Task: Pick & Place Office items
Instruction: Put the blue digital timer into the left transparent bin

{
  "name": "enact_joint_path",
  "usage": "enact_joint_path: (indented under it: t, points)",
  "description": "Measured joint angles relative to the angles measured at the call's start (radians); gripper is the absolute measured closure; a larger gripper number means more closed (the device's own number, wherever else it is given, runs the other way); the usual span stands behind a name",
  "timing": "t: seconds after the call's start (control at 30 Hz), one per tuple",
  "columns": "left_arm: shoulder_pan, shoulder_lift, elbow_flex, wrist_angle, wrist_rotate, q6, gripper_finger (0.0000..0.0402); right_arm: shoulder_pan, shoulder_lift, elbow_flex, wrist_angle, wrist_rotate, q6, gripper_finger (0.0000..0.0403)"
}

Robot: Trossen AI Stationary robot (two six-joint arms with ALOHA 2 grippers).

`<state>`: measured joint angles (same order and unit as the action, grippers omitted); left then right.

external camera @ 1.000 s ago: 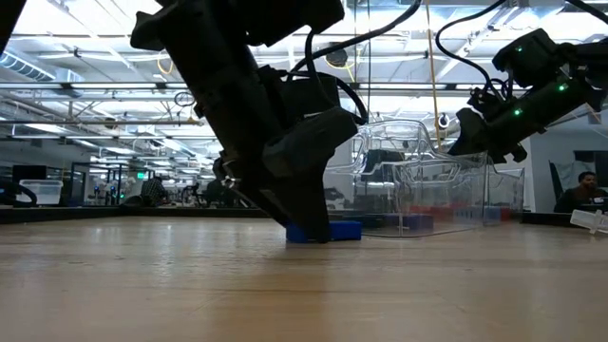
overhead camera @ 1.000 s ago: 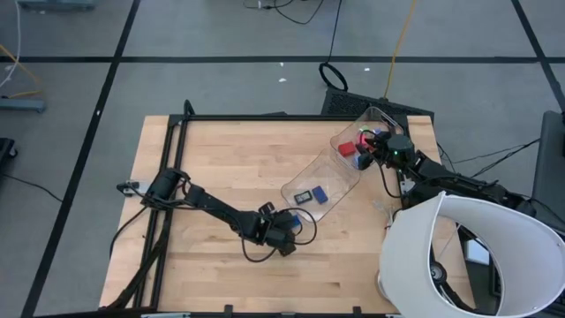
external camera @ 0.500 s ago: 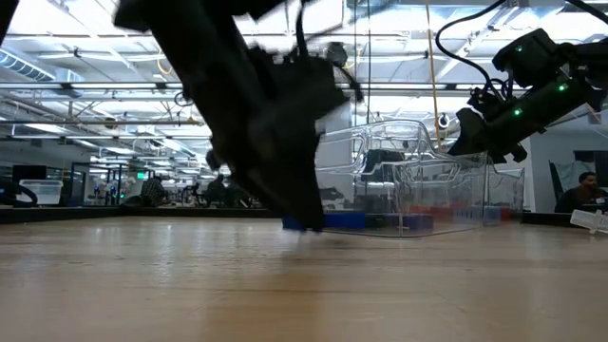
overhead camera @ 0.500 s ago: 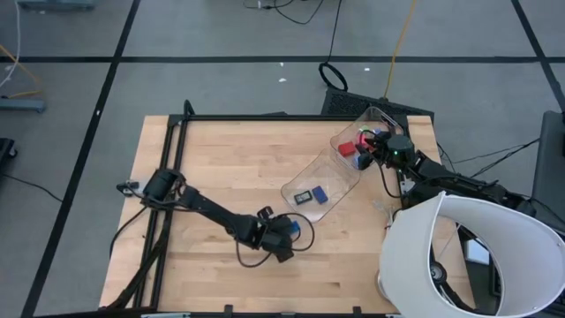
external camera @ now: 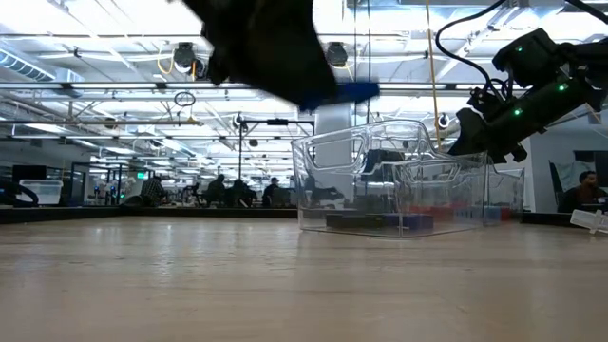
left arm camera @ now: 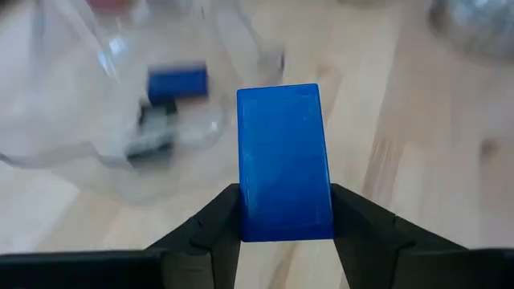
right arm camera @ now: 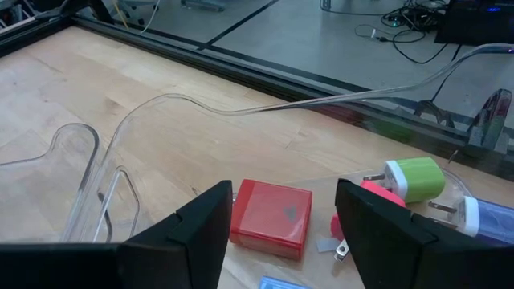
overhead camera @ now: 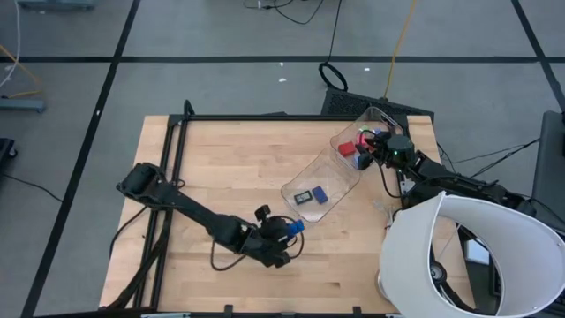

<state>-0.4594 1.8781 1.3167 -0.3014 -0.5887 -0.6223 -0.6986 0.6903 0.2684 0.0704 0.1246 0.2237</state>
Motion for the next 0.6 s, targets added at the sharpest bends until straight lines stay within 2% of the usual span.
enact_joint_path:
  t: [0.1, 0.27, 0.47, 0.6]
  points:
    - [-0.008, -0.033, 0.001, 0.055, -0.038, 0.045, 0.0238, 0.0, 0.0, 0.0, 0.0, 0.0, 0.0, 0.019]
    - [0.012, -0.074, 0.001, 0.159, -0.041, 0.19, 0.0245, 0.0, 0.0, 0.0, 0.0, 0.0, 0.0, 0.019]
    - [0.073, -0.098, 0.002, 0.248, -0.04, 0.319, 0.0234, 0.0, 0.0, 0.0, 0.0, 0.0, 0.0, 0.019]
    - [0.145, -0.097, 0.002, 0.247, -0.019, 0.355, 0.024, 0.0, 0.0, 0.0, 0.0, 0.0, 0.0, 0.019]
